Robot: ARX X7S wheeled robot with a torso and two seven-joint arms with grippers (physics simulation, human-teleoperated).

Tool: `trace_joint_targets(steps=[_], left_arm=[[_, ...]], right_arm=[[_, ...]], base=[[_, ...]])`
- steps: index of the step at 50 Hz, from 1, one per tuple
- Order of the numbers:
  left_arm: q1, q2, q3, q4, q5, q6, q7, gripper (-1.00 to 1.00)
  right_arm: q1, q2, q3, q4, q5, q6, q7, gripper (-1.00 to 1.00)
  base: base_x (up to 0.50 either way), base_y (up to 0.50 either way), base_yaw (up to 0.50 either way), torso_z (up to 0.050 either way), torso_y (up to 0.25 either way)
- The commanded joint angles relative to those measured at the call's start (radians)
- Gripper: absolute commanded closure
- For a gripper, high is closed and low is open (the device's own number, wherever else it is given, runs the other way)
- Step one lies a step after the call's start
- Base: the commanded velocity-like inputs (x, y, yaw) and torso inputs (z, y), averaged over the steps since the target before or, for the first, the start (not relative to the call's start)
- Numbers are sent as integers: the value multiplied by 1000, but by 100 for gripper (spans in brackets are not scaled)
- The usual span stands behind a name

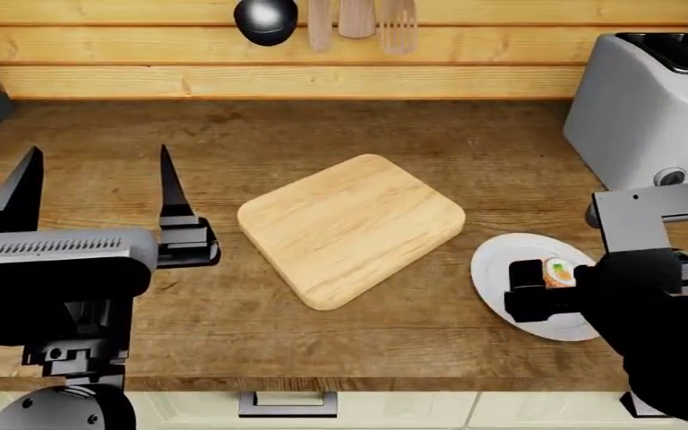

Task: Pick the sushi from the plate and place it on the cutting board. Then pick the condiment bottle from the cabinet and place it next to the cutting board.

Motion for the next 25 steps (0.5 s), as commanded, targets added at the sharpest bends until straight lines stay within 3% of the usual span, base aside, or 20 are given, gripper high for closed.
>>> trace_joint_targets(steps=[1, 25], left_arm=[[0, -4, 3, -2, -3, 2, -4, -100], [1, -12, 13, -4, -6, 7, -14, -100]], right_arm=[[17, -18, -29, 46, -26, 11, -12, -100], [-44, -30, -35, 123, -115, -64, -124, -100]], base=[[0, 0, 0, 0, 0], [0, 0, 0, 0, 0]])
